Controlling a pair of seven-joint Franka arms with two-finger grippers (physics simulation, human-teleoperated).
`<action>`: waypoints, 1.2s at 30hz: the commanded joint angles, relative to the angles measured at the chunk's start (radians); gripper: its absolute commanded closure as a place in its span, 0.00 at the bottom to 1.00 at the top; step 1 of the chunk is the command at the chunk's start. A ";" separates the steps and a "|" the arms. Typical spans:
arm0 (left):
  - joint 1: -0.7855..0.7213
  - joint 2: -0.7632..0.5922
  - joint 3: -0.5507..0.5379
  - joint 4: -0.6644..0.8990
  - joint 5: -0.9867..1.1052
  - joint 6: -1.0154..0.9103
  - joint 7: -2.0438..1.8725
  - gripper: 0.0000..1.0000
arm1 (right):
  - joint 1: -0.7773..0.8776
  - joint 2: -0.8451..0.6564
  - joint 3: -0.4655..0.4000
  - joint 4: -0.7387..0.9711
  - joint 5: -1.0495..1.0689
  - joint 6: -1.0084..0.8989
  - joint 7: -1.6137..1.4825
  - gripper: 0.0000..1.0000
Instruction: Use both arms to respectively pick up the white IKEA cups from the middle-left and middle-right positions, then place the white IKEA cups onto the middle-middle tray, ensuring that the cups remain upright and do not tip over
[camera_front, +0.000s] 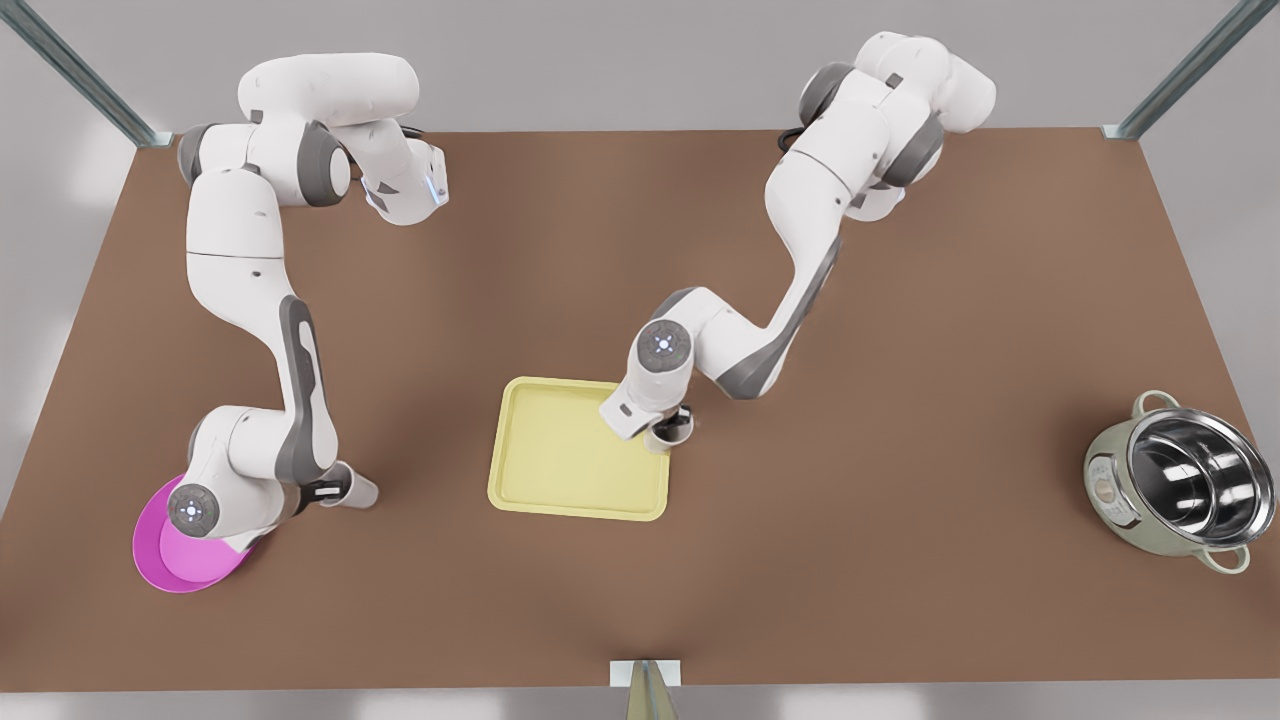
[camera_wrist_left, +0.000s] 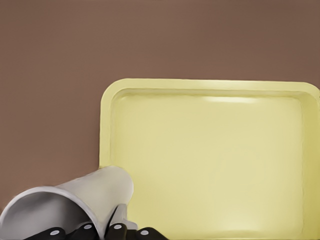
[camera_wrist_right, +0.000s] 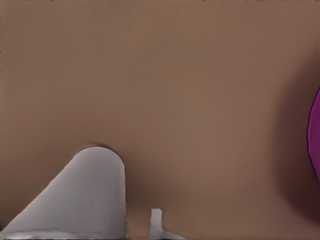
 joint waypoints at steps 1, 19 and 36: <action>-0.006 0.018 0.001 0.012 0.015 0.033 -0.763 0.79 | 0.002 -0.006 0.000 0.006 -0.011 -0.005 -0.036 0.79; -0.051 0.074 0.001 0.037 0.023 0.009 -0.770 0.31 | 0.291 -0.093 0.175 -0.053 -0.008 0.119 -0.047 0.79; 0.480 -0.543 0.001 -0.261 0.069 -0.571 0.594 0.00 | 0.387 -0.049 0.175 -0.099 -0.017 0.179 -0.048 0.00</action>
